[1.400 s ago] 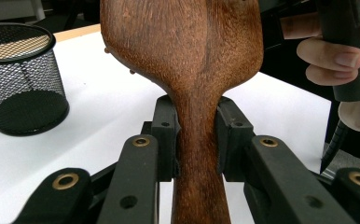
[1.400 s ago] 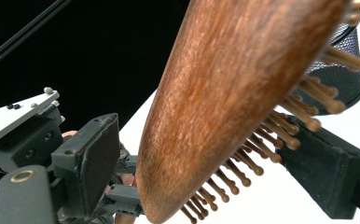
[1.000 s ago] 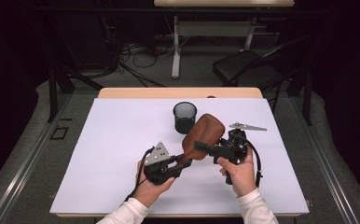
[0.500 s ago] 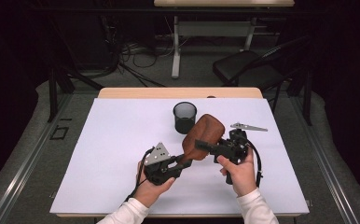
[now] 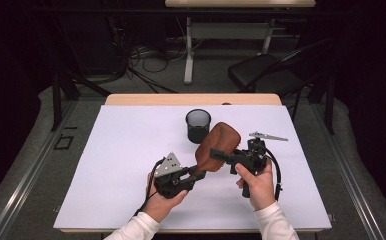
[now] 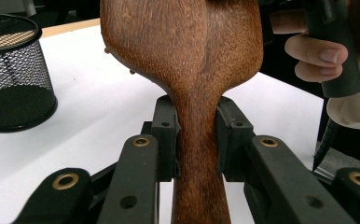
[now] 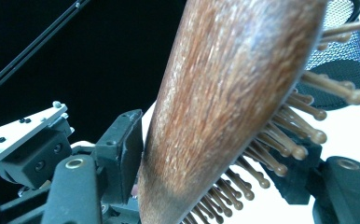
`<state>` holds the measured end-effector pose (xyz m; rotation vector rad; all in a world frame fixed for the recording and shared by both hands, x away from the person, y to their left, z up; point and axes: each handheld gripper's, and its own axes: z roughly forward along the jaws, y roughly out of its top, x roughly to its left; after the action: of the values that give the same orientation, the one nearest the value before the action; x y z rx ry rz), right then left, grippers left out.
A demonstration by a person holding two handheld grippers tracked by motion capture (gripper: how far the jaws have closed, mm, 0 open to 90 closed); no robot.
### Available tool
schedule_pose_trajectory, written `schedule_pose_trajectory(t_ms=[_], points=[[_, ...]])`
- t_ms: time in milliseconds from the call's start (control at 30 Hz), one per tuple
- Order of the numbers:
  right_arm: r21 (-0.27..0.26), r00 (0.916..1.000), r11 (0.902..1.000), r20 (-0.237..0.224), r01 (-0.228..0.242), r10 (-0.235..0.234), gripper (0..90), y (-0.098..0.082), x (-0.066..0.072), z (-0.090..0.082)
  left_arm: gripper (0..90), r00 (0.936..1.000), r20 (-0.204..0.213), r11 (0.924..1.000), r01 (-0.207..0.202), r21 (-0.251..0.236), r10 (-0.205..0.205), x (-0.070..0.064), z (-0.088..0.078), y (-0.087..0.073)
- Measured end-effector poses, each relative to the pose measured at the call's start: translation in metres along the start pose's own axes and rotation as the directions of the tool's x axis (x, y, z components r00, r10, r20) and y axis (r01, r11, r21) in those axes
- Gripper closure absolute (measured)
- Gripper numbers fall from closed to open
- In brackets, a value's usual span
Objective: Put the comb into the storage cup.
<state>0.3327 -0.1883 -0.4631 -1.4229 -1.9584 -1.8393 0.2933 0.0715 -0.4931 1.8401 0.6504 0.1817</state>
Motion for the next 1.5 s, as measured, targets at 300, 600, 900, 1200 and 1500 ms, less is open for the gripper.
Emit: schedule_pose_trajectory(t_ms=[300,600,900,1200,1500], points=[[-0.005,0.9996,0.9998,-0.022,-0.02,0.02,37.4,-0.001,-0.002,-0.001,72.2,1.0,0.001,1.0,0.002,-0.003,-0.002,0.0,0.0,0.0],[-0.011,0.9981,0.9989,-0.042,-0.045,0.044,39.3,-0.002,-0.005,-0.001,72.2,1.0,0.008,1.0,0.006,-0.002,-0.006,0.002,0.0,-0.001],[-0.016,0.9937,0.9956,-0.064,-0.093,0.092,41.9,-0.003,-0.009,-0.001,72.2,0.9999,0.013,1.0,0.003,0.004,-0.003,0.003,0.0,-0.002],[-0.008,0.9865,0.9907,-0.094,-0.136,0.135,43.9,-0.005,-0.014,-0.002,72.2,0.9998,0.021,1.0,0.0,0.01,0.0,0.004,0.002,-0.003],[0.008,0.9863,0.9913,-0.099,-0.132,0.132,43.9,-0.004,-0.016,-0.002,72.3,0.9997,0.022,0.9999,-0.008,0.014,0.008,0.005,0.003,-0.004]])
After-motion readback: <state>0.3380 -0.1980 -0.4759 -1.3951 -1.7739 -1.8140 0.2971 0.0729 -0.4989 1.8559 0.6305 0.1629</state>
